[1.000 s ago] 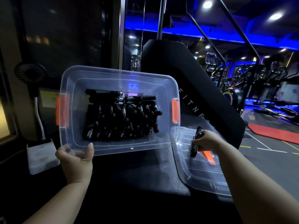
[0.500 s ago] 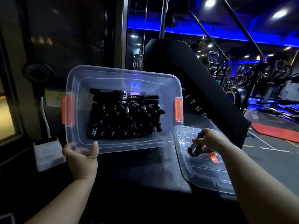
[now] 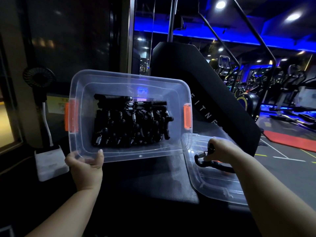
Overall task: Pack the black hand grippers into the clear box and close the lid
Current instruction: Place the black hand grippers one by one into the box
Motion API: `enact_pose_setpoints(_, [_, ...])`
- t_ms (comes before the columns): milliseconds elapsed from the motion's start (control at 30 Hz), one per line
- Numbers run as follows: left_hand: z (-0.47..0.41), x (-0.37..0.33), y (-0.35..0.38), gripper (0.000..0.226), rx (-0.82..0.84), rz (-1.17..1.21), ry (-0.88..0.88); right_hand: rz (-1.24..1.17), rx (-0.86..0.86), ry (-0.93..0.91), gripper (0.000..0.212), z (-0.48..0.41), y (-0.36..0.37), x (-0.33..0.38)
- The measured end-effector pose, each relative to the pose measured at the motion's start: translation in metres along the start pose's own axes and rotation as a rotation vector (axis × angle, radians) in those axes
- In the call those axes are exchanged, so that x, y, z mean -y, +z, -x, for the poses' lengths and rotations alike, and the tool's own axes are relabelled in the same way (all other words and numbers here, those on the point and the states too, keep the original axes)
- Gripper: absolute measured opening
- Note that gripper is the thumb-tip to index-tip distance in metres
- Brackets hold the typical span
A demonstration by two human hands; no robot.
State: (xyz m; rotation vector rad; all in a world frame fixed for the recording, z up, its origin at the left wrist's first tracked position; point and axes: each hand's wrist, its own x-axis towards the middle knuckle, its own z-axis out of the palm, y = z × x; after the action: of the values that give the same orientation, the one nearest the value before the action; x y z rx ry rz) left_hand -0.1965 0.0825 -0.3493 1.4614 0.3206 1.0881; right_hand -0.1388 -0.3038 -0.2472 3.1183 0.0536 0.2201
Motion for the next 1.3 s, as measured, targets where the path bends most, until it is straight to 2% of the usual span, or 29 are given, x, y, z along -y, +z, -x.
enact_pose_setpoints(200, [0.001, -0.002, -0.002, 0.063, 0.003, 0.010, -0.010, -0.095, 0.038, -0.045, 0.025, 0.007, -0.007, 0.008])
enact_pose_setpoints(467, [0.001, -0.004, -0.003, 0.063, 0.015, 0.004, 0.001, -0.198, 0.006, -0.238, 0.015, 0.028, -0.052, 0.056])
enact_pose_setpoints(600, [0.001, -0.003, -0.002, 0.064, 0.010, -0.012, -0.008, -0.288, -0.085, -0.299, 0.023, 0.027, -0.066, 0.086])
enact_pose_setpoints(900, [-0.003, 0.002, -0.001, 0.064, 0.008, 0.034, -0.043, -0.523, -0.319, -0.360, 0.018, -0.013, -0.074, 0.137])
enact_pose_setpoints(1100, [-0.001, 0.003, -0.003, 0.059, 0.041, 0.063, -0.033, -0.437, -0.405, -0.453, 0.018, -0.040, -0.078, 0.165])
enact_pose_setpoints(1300, [-0.002, 0.005, -0.004, 0.066, 0.042, 0.082, -0.031, -0.290, -0.594, -0.569, 0.021, -0.068, -0.080, 0.182])
